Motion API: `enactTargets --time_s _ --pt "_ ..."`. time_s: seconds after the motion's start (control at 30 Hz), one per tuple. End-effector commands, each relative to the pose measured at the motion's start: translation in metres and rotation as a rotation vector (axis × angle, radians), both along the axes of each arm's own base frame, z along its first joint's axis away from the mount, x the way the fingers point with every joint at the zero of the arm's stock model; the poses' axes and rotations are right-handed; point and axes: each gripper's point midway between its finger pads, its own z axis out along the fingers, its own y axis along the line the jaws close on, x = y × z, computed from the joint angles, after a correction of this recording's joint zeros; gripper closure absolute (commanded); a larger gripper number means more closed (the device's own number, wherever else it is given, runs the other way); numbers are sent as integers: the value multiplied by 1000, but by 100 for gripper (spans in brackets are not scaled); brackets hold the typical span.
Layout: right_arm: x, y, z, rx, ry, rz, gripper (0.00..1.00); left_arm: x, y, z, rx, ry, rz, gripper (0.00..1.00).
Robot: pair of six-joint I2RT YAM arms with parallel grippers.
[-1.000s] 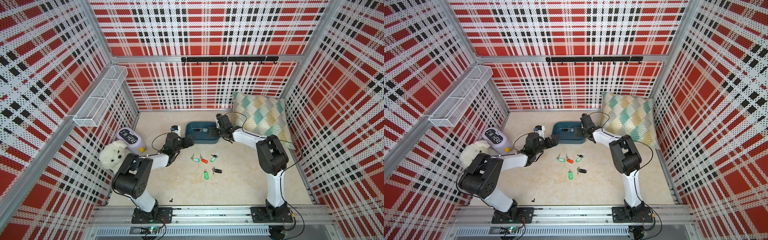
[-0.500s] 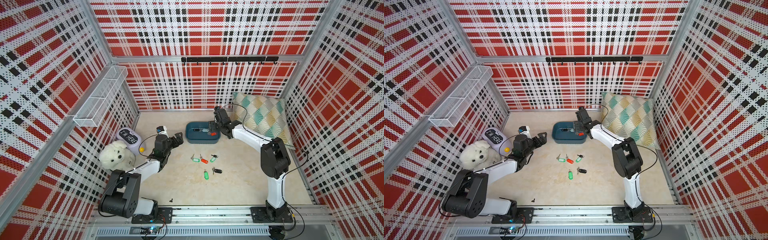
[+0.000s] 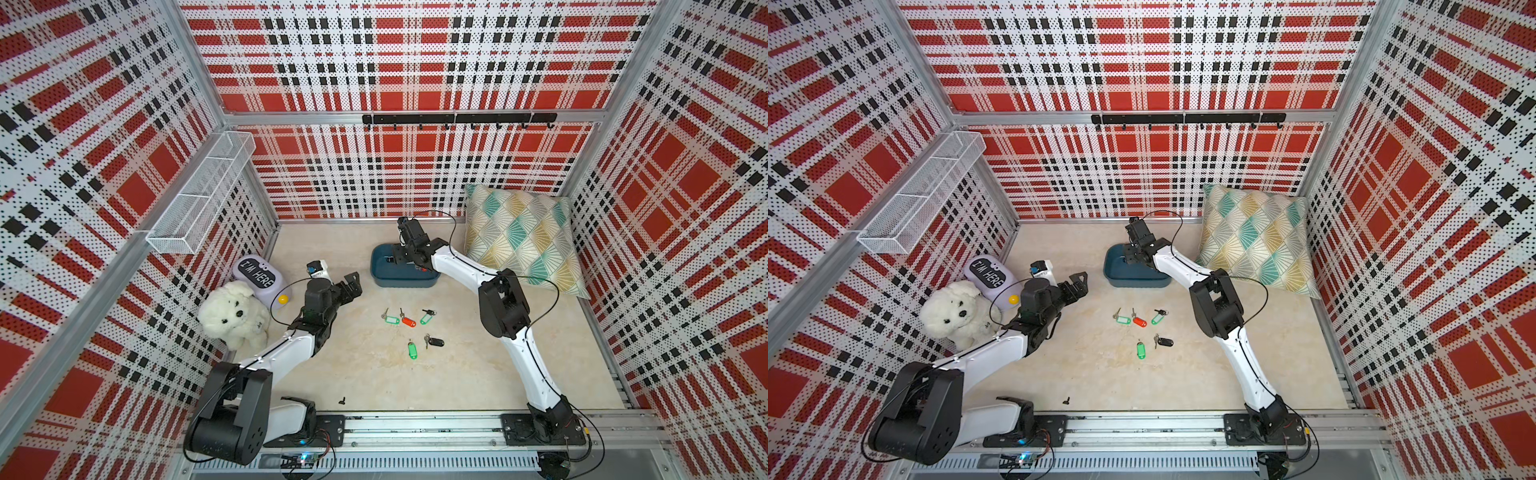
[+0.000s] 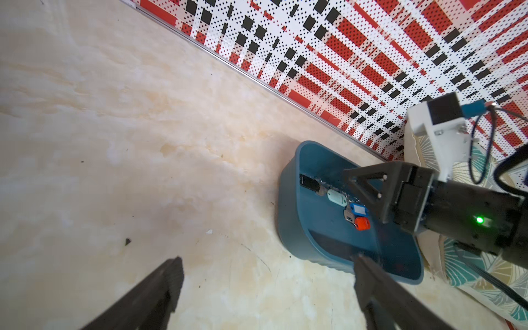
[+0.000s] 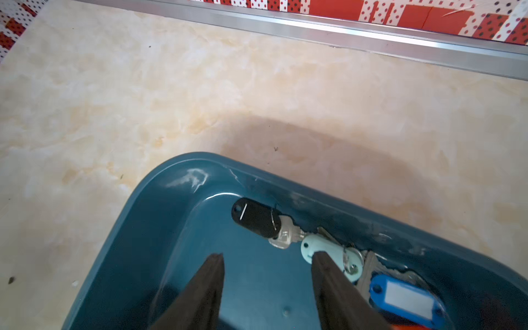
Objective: Take the keys out of the storage box
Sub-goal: Pick up the key from the storage box.
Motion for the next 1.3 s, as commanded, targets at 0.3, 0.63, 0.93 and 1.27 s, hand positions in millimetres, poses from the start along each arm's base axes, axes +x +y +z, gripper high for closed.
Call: enactTargets --time_s 0.3,0.63,0.93,1.27 --pt "20 10 -32 -2 14 92 46 -7 2 2 19 -12 -3 1" --pt "26 7 -54 -17 27 79 59 -7 2 4 20 -17 -5 1" --pt "29 13 -48 15 6 85 86 -7 3 5 24 -21 -2 1" --pt "17 21 18 102 -54 139 100 -7 4 4 26 -18 0 1"
